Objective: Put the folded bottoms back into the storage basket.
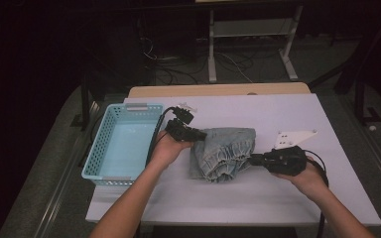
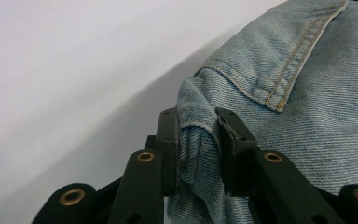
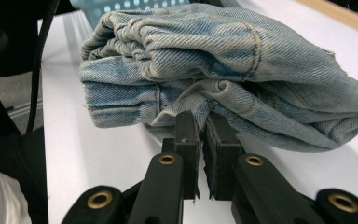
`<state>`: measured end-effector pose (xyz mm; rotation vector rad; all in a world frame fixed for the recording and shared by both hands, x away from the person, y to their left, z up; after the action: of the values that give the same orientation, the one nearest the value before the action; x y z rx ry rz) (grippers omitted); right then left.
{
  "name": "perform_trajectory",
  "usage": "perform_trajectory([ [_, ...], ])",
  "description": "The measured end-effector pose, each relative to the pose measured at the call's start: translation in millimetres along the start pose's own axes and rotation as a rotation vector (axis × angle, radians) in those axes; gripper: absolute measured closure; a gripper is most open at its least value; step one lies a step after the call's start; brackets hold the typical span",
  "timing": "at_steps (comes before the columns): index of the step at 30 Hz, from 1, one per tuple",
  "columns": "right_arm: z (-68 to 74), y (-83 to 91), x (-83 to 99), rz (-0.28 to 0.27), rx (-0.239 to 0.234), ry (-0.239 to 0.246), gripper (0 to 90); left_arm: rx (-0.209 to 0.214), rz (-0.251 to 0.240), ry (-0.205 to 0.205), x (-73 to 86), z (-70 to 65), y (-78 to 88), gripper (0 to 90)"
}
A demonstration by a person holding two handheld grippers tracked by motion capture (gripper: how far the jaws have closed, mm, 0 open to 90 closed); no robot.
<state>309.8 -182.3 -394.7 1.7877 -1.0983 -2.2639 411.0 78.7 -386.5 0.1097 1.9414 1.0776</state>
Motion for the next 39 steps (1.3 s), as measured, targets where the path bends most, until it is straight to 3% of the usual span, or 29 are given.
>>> perform_trajectory([
  [8,-3.1,-5.8,-21.8,-0.036,-0.011,0.011,83.6,-0.002,-0.007,0.011,-7.1,11.6,16.7,71.8],
  [22,-1.7,-26.0,-65.0,-0.055,-0.044,0.057,83.5,-0.041,-0.026,0.015,-14.2,38.8,61.5,71.8],
  [24,-0.4,-30.3,-77.7,-0.064,-0.055,0.068,83.6,-0.045,-0.037,0.028,-14.9,45.3,74.3,71.8],
  [28,2.2,-37.8,-89.5,-0.064,-0.067,0.077,83.6,-0.056,-0.04,0.037,-13.1,53.5,87.6,71.8],
  [39,16.0,-79.1,-129.6,-0.059,-0.107,0.127,83.6,-0.093,-0.064,0.087,4.9,90.2,132.7,71.8],
])
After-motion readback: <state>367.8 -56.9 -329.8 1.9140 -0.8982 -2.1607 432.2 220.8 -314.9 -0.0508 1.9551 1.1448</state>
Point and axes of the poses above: each handheld gripper's, and its own axes: y roughly backward along the jaws, x roughly out of its underside, z roughly to its left, the point moved 4 cm from there along -y, roughly forward along the jaws, and after that the axes turned 1 degree about x, right-handed, at the moved point
